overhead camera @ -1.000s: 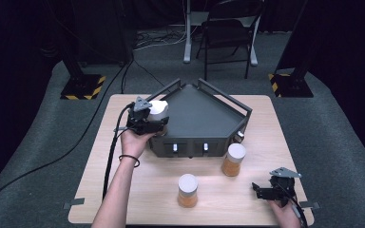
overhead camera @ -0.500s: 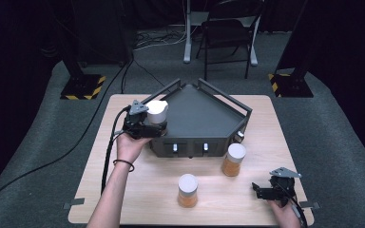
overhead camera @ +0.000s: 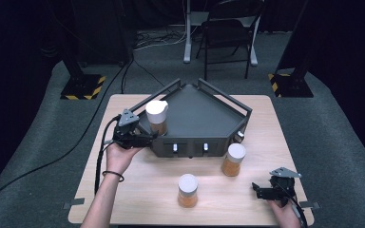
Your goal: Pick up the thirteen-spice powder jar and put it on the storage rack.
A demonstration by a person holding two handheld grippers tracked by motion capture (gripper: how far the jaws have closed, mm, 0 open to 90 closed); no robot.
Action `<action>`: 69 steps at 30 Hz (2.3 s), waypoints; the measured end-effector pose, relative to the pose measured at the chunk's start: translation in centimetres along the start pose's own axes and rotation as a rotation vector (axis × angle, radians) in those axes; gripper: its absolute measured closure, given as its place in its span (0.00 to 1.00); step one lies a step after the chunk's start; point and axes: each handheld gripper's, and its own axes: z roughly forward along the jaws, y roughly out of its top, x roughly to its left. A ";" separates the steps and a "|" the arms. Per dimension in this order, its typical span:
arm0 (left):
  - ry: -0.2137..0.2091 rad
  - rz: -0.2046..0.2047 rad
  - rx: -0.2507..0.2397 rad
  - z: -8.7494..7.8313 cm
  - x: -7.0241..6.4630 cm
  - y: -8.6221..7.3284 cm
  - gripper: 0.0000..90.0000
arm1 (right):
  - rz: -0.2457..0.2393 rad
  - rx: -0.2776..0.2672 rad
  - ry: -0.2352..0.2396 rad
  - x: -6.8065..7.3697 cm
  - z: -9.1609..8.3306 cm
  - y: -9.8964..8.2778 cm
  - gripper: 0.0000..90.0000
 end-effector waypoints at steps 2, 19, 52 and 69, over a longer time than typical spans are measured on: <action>0.009 -0.001 0.001 -0.2 -0.1 -0.5 0.09 | 0.001 0.000 0.000 0.0 0.0 0.0 0.00; -0.005 -0.062 -0.025 -2.3 0.8 -6.5 0.09 | 0.000 0.000 0.000 0.0 0.0 0.0 0.00; 0.031 -0.053 0.109 -1.4 -0.9 -14.8 0.09 | 0.000 0.000 0.000 0.0 0.0 0.0 0.00; 0.049 -0.056 0.176 -1.3 -1.1 -15.4 0.09 | 0.000 0.000 0.000 0.0 0.0 0.0 0.00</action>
